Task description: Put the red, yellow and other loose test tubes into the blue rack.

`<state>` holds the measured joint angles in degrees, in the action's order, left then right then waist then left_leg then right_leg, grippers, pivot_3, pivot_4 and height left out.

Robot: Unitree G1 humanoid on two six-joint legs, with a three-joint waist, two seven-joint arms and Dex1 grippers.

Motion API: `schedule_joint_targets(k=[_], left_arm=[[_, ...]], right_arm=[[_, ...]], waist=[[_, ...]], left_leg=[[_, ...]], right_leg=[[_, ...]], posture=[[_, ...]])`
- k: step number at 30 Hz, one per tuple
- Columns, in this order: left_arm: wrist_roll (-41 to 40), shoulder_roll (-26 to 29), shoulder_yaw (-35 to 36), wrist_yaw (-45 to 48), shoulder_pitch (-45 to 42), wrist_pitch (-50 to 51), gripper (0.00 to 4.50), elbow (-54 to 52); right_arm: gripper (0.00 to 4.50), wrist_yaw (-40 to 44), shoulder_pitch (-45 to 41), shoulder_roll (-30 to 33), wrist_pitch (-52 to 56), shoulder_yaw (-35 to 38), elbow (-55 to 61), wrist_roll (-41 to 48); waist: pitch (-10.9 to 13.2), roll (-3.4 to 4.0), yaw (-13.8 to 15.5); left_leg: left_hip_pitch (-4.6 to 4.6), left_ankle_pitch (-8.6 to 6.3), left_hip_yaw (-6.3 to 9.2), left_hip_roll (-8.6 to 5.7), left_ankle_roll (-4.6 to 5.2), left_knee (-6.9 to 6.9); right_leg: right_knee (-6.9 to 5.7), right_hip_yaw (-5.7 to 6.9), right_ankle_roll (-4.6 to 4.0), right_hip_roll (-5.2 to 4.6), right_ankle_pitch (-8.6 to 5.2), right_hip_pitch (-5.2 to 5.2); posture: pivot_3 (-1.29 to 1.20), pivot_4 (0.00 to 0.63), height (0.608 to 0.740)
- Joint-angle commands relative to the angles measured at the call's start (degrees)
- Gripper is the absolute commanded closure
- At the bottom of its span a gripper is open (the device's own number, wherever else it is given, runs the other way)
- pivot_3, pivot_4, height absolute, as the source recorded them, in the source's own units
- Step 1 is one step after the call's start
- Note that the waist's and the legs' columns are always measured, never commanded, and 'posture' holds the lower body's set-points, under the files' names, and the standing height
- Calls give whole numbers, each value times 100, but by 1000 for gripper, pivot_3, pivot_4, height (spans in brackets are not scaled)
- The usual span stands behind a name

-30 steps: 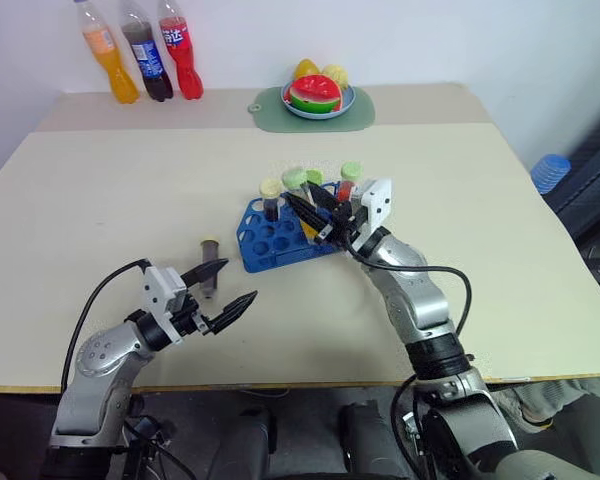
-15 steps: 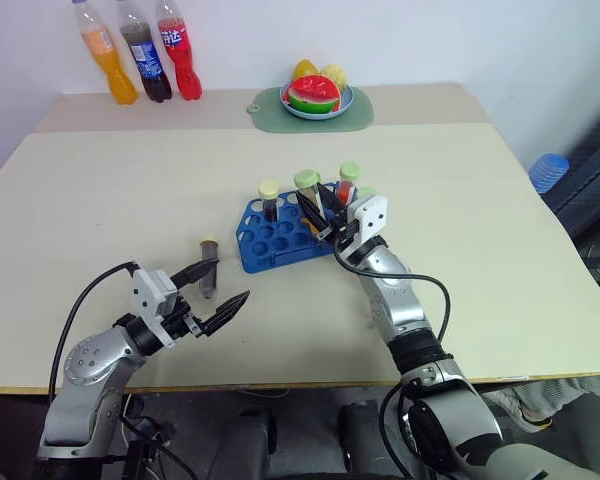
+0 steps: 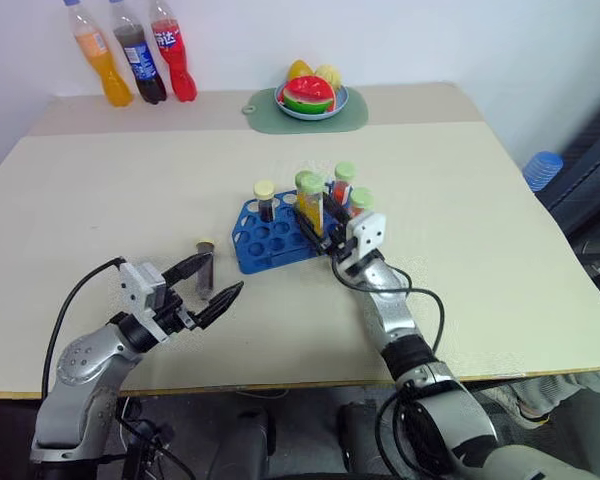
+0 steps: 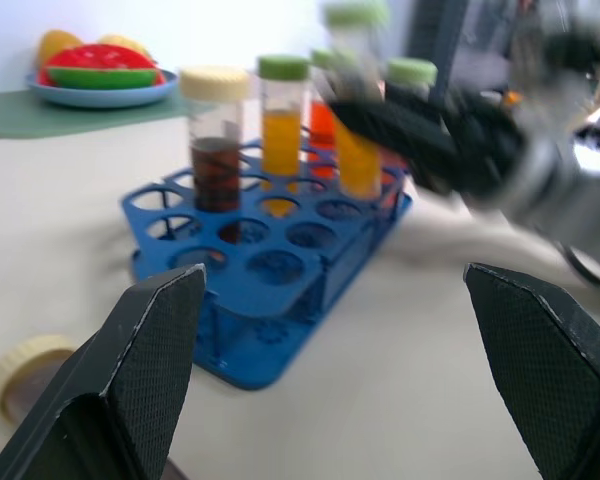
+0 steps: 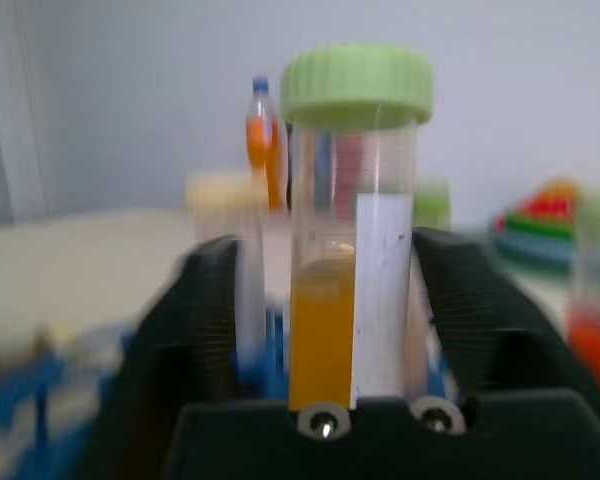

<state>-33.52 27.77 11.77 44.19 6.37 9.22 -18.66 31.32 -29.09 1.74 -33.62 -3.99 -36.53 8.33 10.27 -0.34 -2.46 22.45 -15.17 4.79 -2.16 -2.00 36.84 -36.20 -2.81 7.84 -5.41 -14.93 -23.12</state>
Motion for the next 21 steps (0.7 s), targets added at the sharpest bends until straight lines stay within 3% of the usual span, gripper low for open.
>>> schedule_joint_targets(k=[1,6,10,12,15,19,21], left_arm=[[-374,-12,280,-240,-120,246,213,-281],[-640,-82,494,-931,-244,778,213,-479],[-762,-147,743,-2355,-378,1744,213,-937],[-1274,-31,943,-3482,-514,2995,213,-1279],[-2678,382,1229,-5060,-1233,5154,213,-1121],[-4395,723,1350,-6632,-2198,6304,213,-392],[-5305,891,1112,-7692,-2675,6399,213,160]], right_arm=[[36,51,177,205,-1,-28,825,-58],[36,305,666,752,622,-46,1929,67],[36,1062,1247,1655,1589,-66,3089,470],[36,1556,1584,2228,2038,-52,3594,705],[36,2102,1927,2917,2471,81,4079,1016],[36,2402,2049,3358,2834,232,4353,1244],[36,2608,2104,3578,3000,273,4552,1348]], waist=[[0,1,-4],[0,0,10],[1,-1,36],[2,-4,62],[4,-6,80],[6,-13,111],[7,-13,123]], left_leg=[[0,0,0,0,0,0],[0,0,1,0,0,0],[1,0,2,0,0,1],[2,0,2,-1,0,3],[0,0,6,0,1,6],[-5,0,14,-1,1,17],[-6,0,13,0,1,16]], right_leg=[[0,0,0,1,0,0],[1,0,0,1,0,2],[3,0,1,-2,0,3],[4,0,1,-3,0,5],[2,1,2,-2,-1,9],[-1,9,4,2,-1,21],[0,7,4,2,-1,19]], posture=[[0,150,740],[0,150,740],[0,150,740],[0,150,740],[0,150,740],[0,150,740],[0,150,740]])
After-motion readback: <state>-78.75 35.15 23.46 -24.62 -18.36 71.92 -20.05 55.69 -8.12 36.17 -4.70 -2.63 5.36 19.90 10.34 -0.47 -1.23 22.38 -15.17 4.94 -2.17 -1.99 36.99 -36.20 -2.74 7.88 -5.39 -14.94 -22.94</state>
